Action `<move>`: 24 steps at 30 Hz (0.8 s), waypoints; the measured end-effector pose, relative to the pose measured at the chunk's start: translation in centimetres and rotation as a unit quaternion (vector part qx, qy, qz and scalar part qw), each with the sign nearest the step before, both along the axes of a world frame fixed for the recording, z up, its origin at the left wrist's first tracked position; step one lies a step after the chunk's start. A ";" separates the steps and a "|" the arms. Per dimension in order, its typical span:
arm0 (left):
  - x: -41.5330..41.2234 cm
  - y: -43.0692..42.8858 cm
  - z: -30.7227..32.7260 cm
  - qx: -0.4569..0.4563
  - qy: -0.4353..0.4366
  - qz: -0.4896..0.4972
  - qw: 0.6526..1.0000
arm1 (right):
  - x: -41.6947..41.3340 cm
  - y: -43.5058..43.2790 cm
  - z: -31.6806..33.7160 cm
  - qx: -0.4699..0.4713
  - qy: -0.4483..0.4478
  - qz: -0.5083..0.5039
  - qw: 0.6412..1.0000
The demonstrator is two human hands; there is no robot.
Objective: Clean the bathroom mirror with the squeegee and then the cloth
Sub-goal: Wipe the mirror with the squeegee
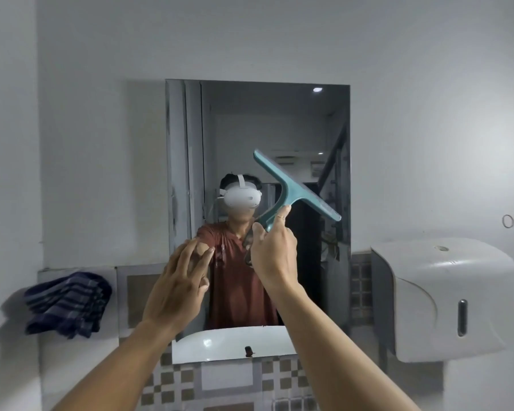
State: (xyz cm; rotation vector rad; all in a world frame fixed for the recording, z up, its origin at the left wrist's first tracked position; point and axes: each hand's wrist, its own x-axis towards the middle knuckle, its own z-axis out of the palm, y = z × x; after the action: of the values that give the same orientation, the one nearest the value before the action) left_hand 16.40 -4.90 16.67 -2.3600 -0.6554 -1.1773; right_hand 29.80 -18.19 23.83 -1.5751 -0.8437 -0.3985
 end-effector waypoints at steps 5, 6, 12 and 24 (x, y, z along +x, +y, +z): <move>-0.9 0.5 -0.5 -0.012 0.005 0.016 1.000 | -2.9 1.9 0.0 -0.003 -0.005 0.057 0.998; -1.0 0.7 -0.6 -0.018 0.007 0.018 1.000 | -3.4 2.4 0.0 -0.002 -0.014 0.055 0.998; -1.0 1.0 -1.1 -0.018 0.016 0.024 0.999 | -5.8 4.2 0.0 -0.033 -0.079 0.063 0.994; -1.0 0.5 -2.4 0.015 0.007 0.017 1.000 | -2.2 1.8 -1.2 -0.154 -0.272 -0.068 0.948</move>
State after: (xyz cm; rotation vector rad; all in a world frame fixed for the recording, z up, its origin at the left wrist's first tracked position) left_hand 15.40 -4.37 14.31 -2.3208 -0.6656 -1.1465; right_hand 27.60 -16.40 22.64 -1.8494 -1.2665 -0.8607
